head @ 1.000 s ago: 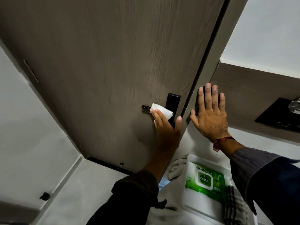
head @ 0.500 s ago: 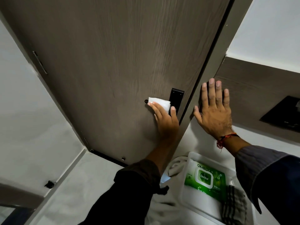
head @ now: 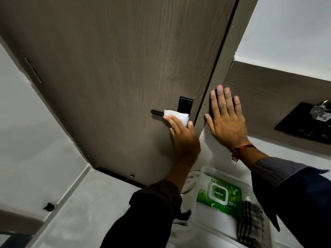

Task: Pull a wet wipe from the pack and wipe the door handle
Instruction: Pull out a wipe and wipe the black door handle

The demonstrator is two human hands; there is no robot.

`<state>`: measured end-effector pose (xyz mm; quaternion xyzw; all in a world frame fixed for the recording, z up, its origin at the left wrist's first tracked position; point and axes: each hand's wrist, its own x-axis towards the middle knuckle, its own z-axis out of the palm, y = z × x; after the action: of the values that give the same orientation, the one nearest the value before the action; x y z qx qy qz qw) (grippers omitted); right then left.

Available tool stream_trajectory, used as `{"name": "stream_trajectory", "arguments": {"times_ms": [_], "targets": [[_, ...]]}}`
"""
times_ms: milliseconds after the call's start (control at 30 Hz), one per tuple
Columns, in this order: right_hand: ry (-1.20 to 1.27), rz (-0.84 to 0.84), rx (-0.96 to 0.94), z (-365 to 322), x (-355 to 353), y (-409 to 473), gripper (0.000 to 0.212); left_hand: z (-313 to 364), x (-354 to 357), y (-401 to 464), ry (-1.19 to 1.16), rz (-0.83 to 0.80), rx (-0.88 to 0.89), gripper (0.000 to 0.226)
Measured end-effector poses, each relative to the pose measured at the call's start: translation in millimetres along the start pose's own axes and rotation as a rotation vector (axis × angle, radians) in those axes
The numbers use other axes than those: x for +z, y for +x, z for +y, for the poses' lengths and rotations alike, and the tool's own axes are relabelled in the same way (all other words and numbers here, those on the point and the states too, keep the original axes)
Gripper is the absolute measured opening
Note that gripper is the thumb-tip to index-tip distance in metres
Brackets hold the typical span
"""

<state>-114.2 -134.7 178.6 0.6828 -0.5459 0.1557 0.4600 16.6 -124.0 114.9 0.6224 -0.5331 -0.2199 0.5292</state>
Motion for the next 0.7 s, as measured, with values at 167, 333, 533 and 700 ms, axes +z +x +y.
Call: {"name": "stream_trajectory", "arguments": {"times_ms": [167, 333, 533, 700], "targets": [[0.021, -0.003, -0.039, 5.4, 0.6, 0.1, 0.074, -18.4, 6.3, -8.9, 0.289, -0.016, 0.147, 0.073], [0.009, 0.028, -0.05, 6.7, 0.6, -2.1, 0.073, -61.8, -17.0, 4.4, 0.723, -0.098, 0.428, 0.076], [-0.008, 0.052, -0.071, 6.2, 1.1, -0.1, 0.071, -78.5, -40.2, 22.0, 0.745, -0.231, 0.728, 0.069], [-0.021, 0.045, -0.068, 6.8, -0.4, 0.0, 0.07, -92.3, -53.6, 30.5, 0.714, -0.265, 0.841, 0.065]]}}
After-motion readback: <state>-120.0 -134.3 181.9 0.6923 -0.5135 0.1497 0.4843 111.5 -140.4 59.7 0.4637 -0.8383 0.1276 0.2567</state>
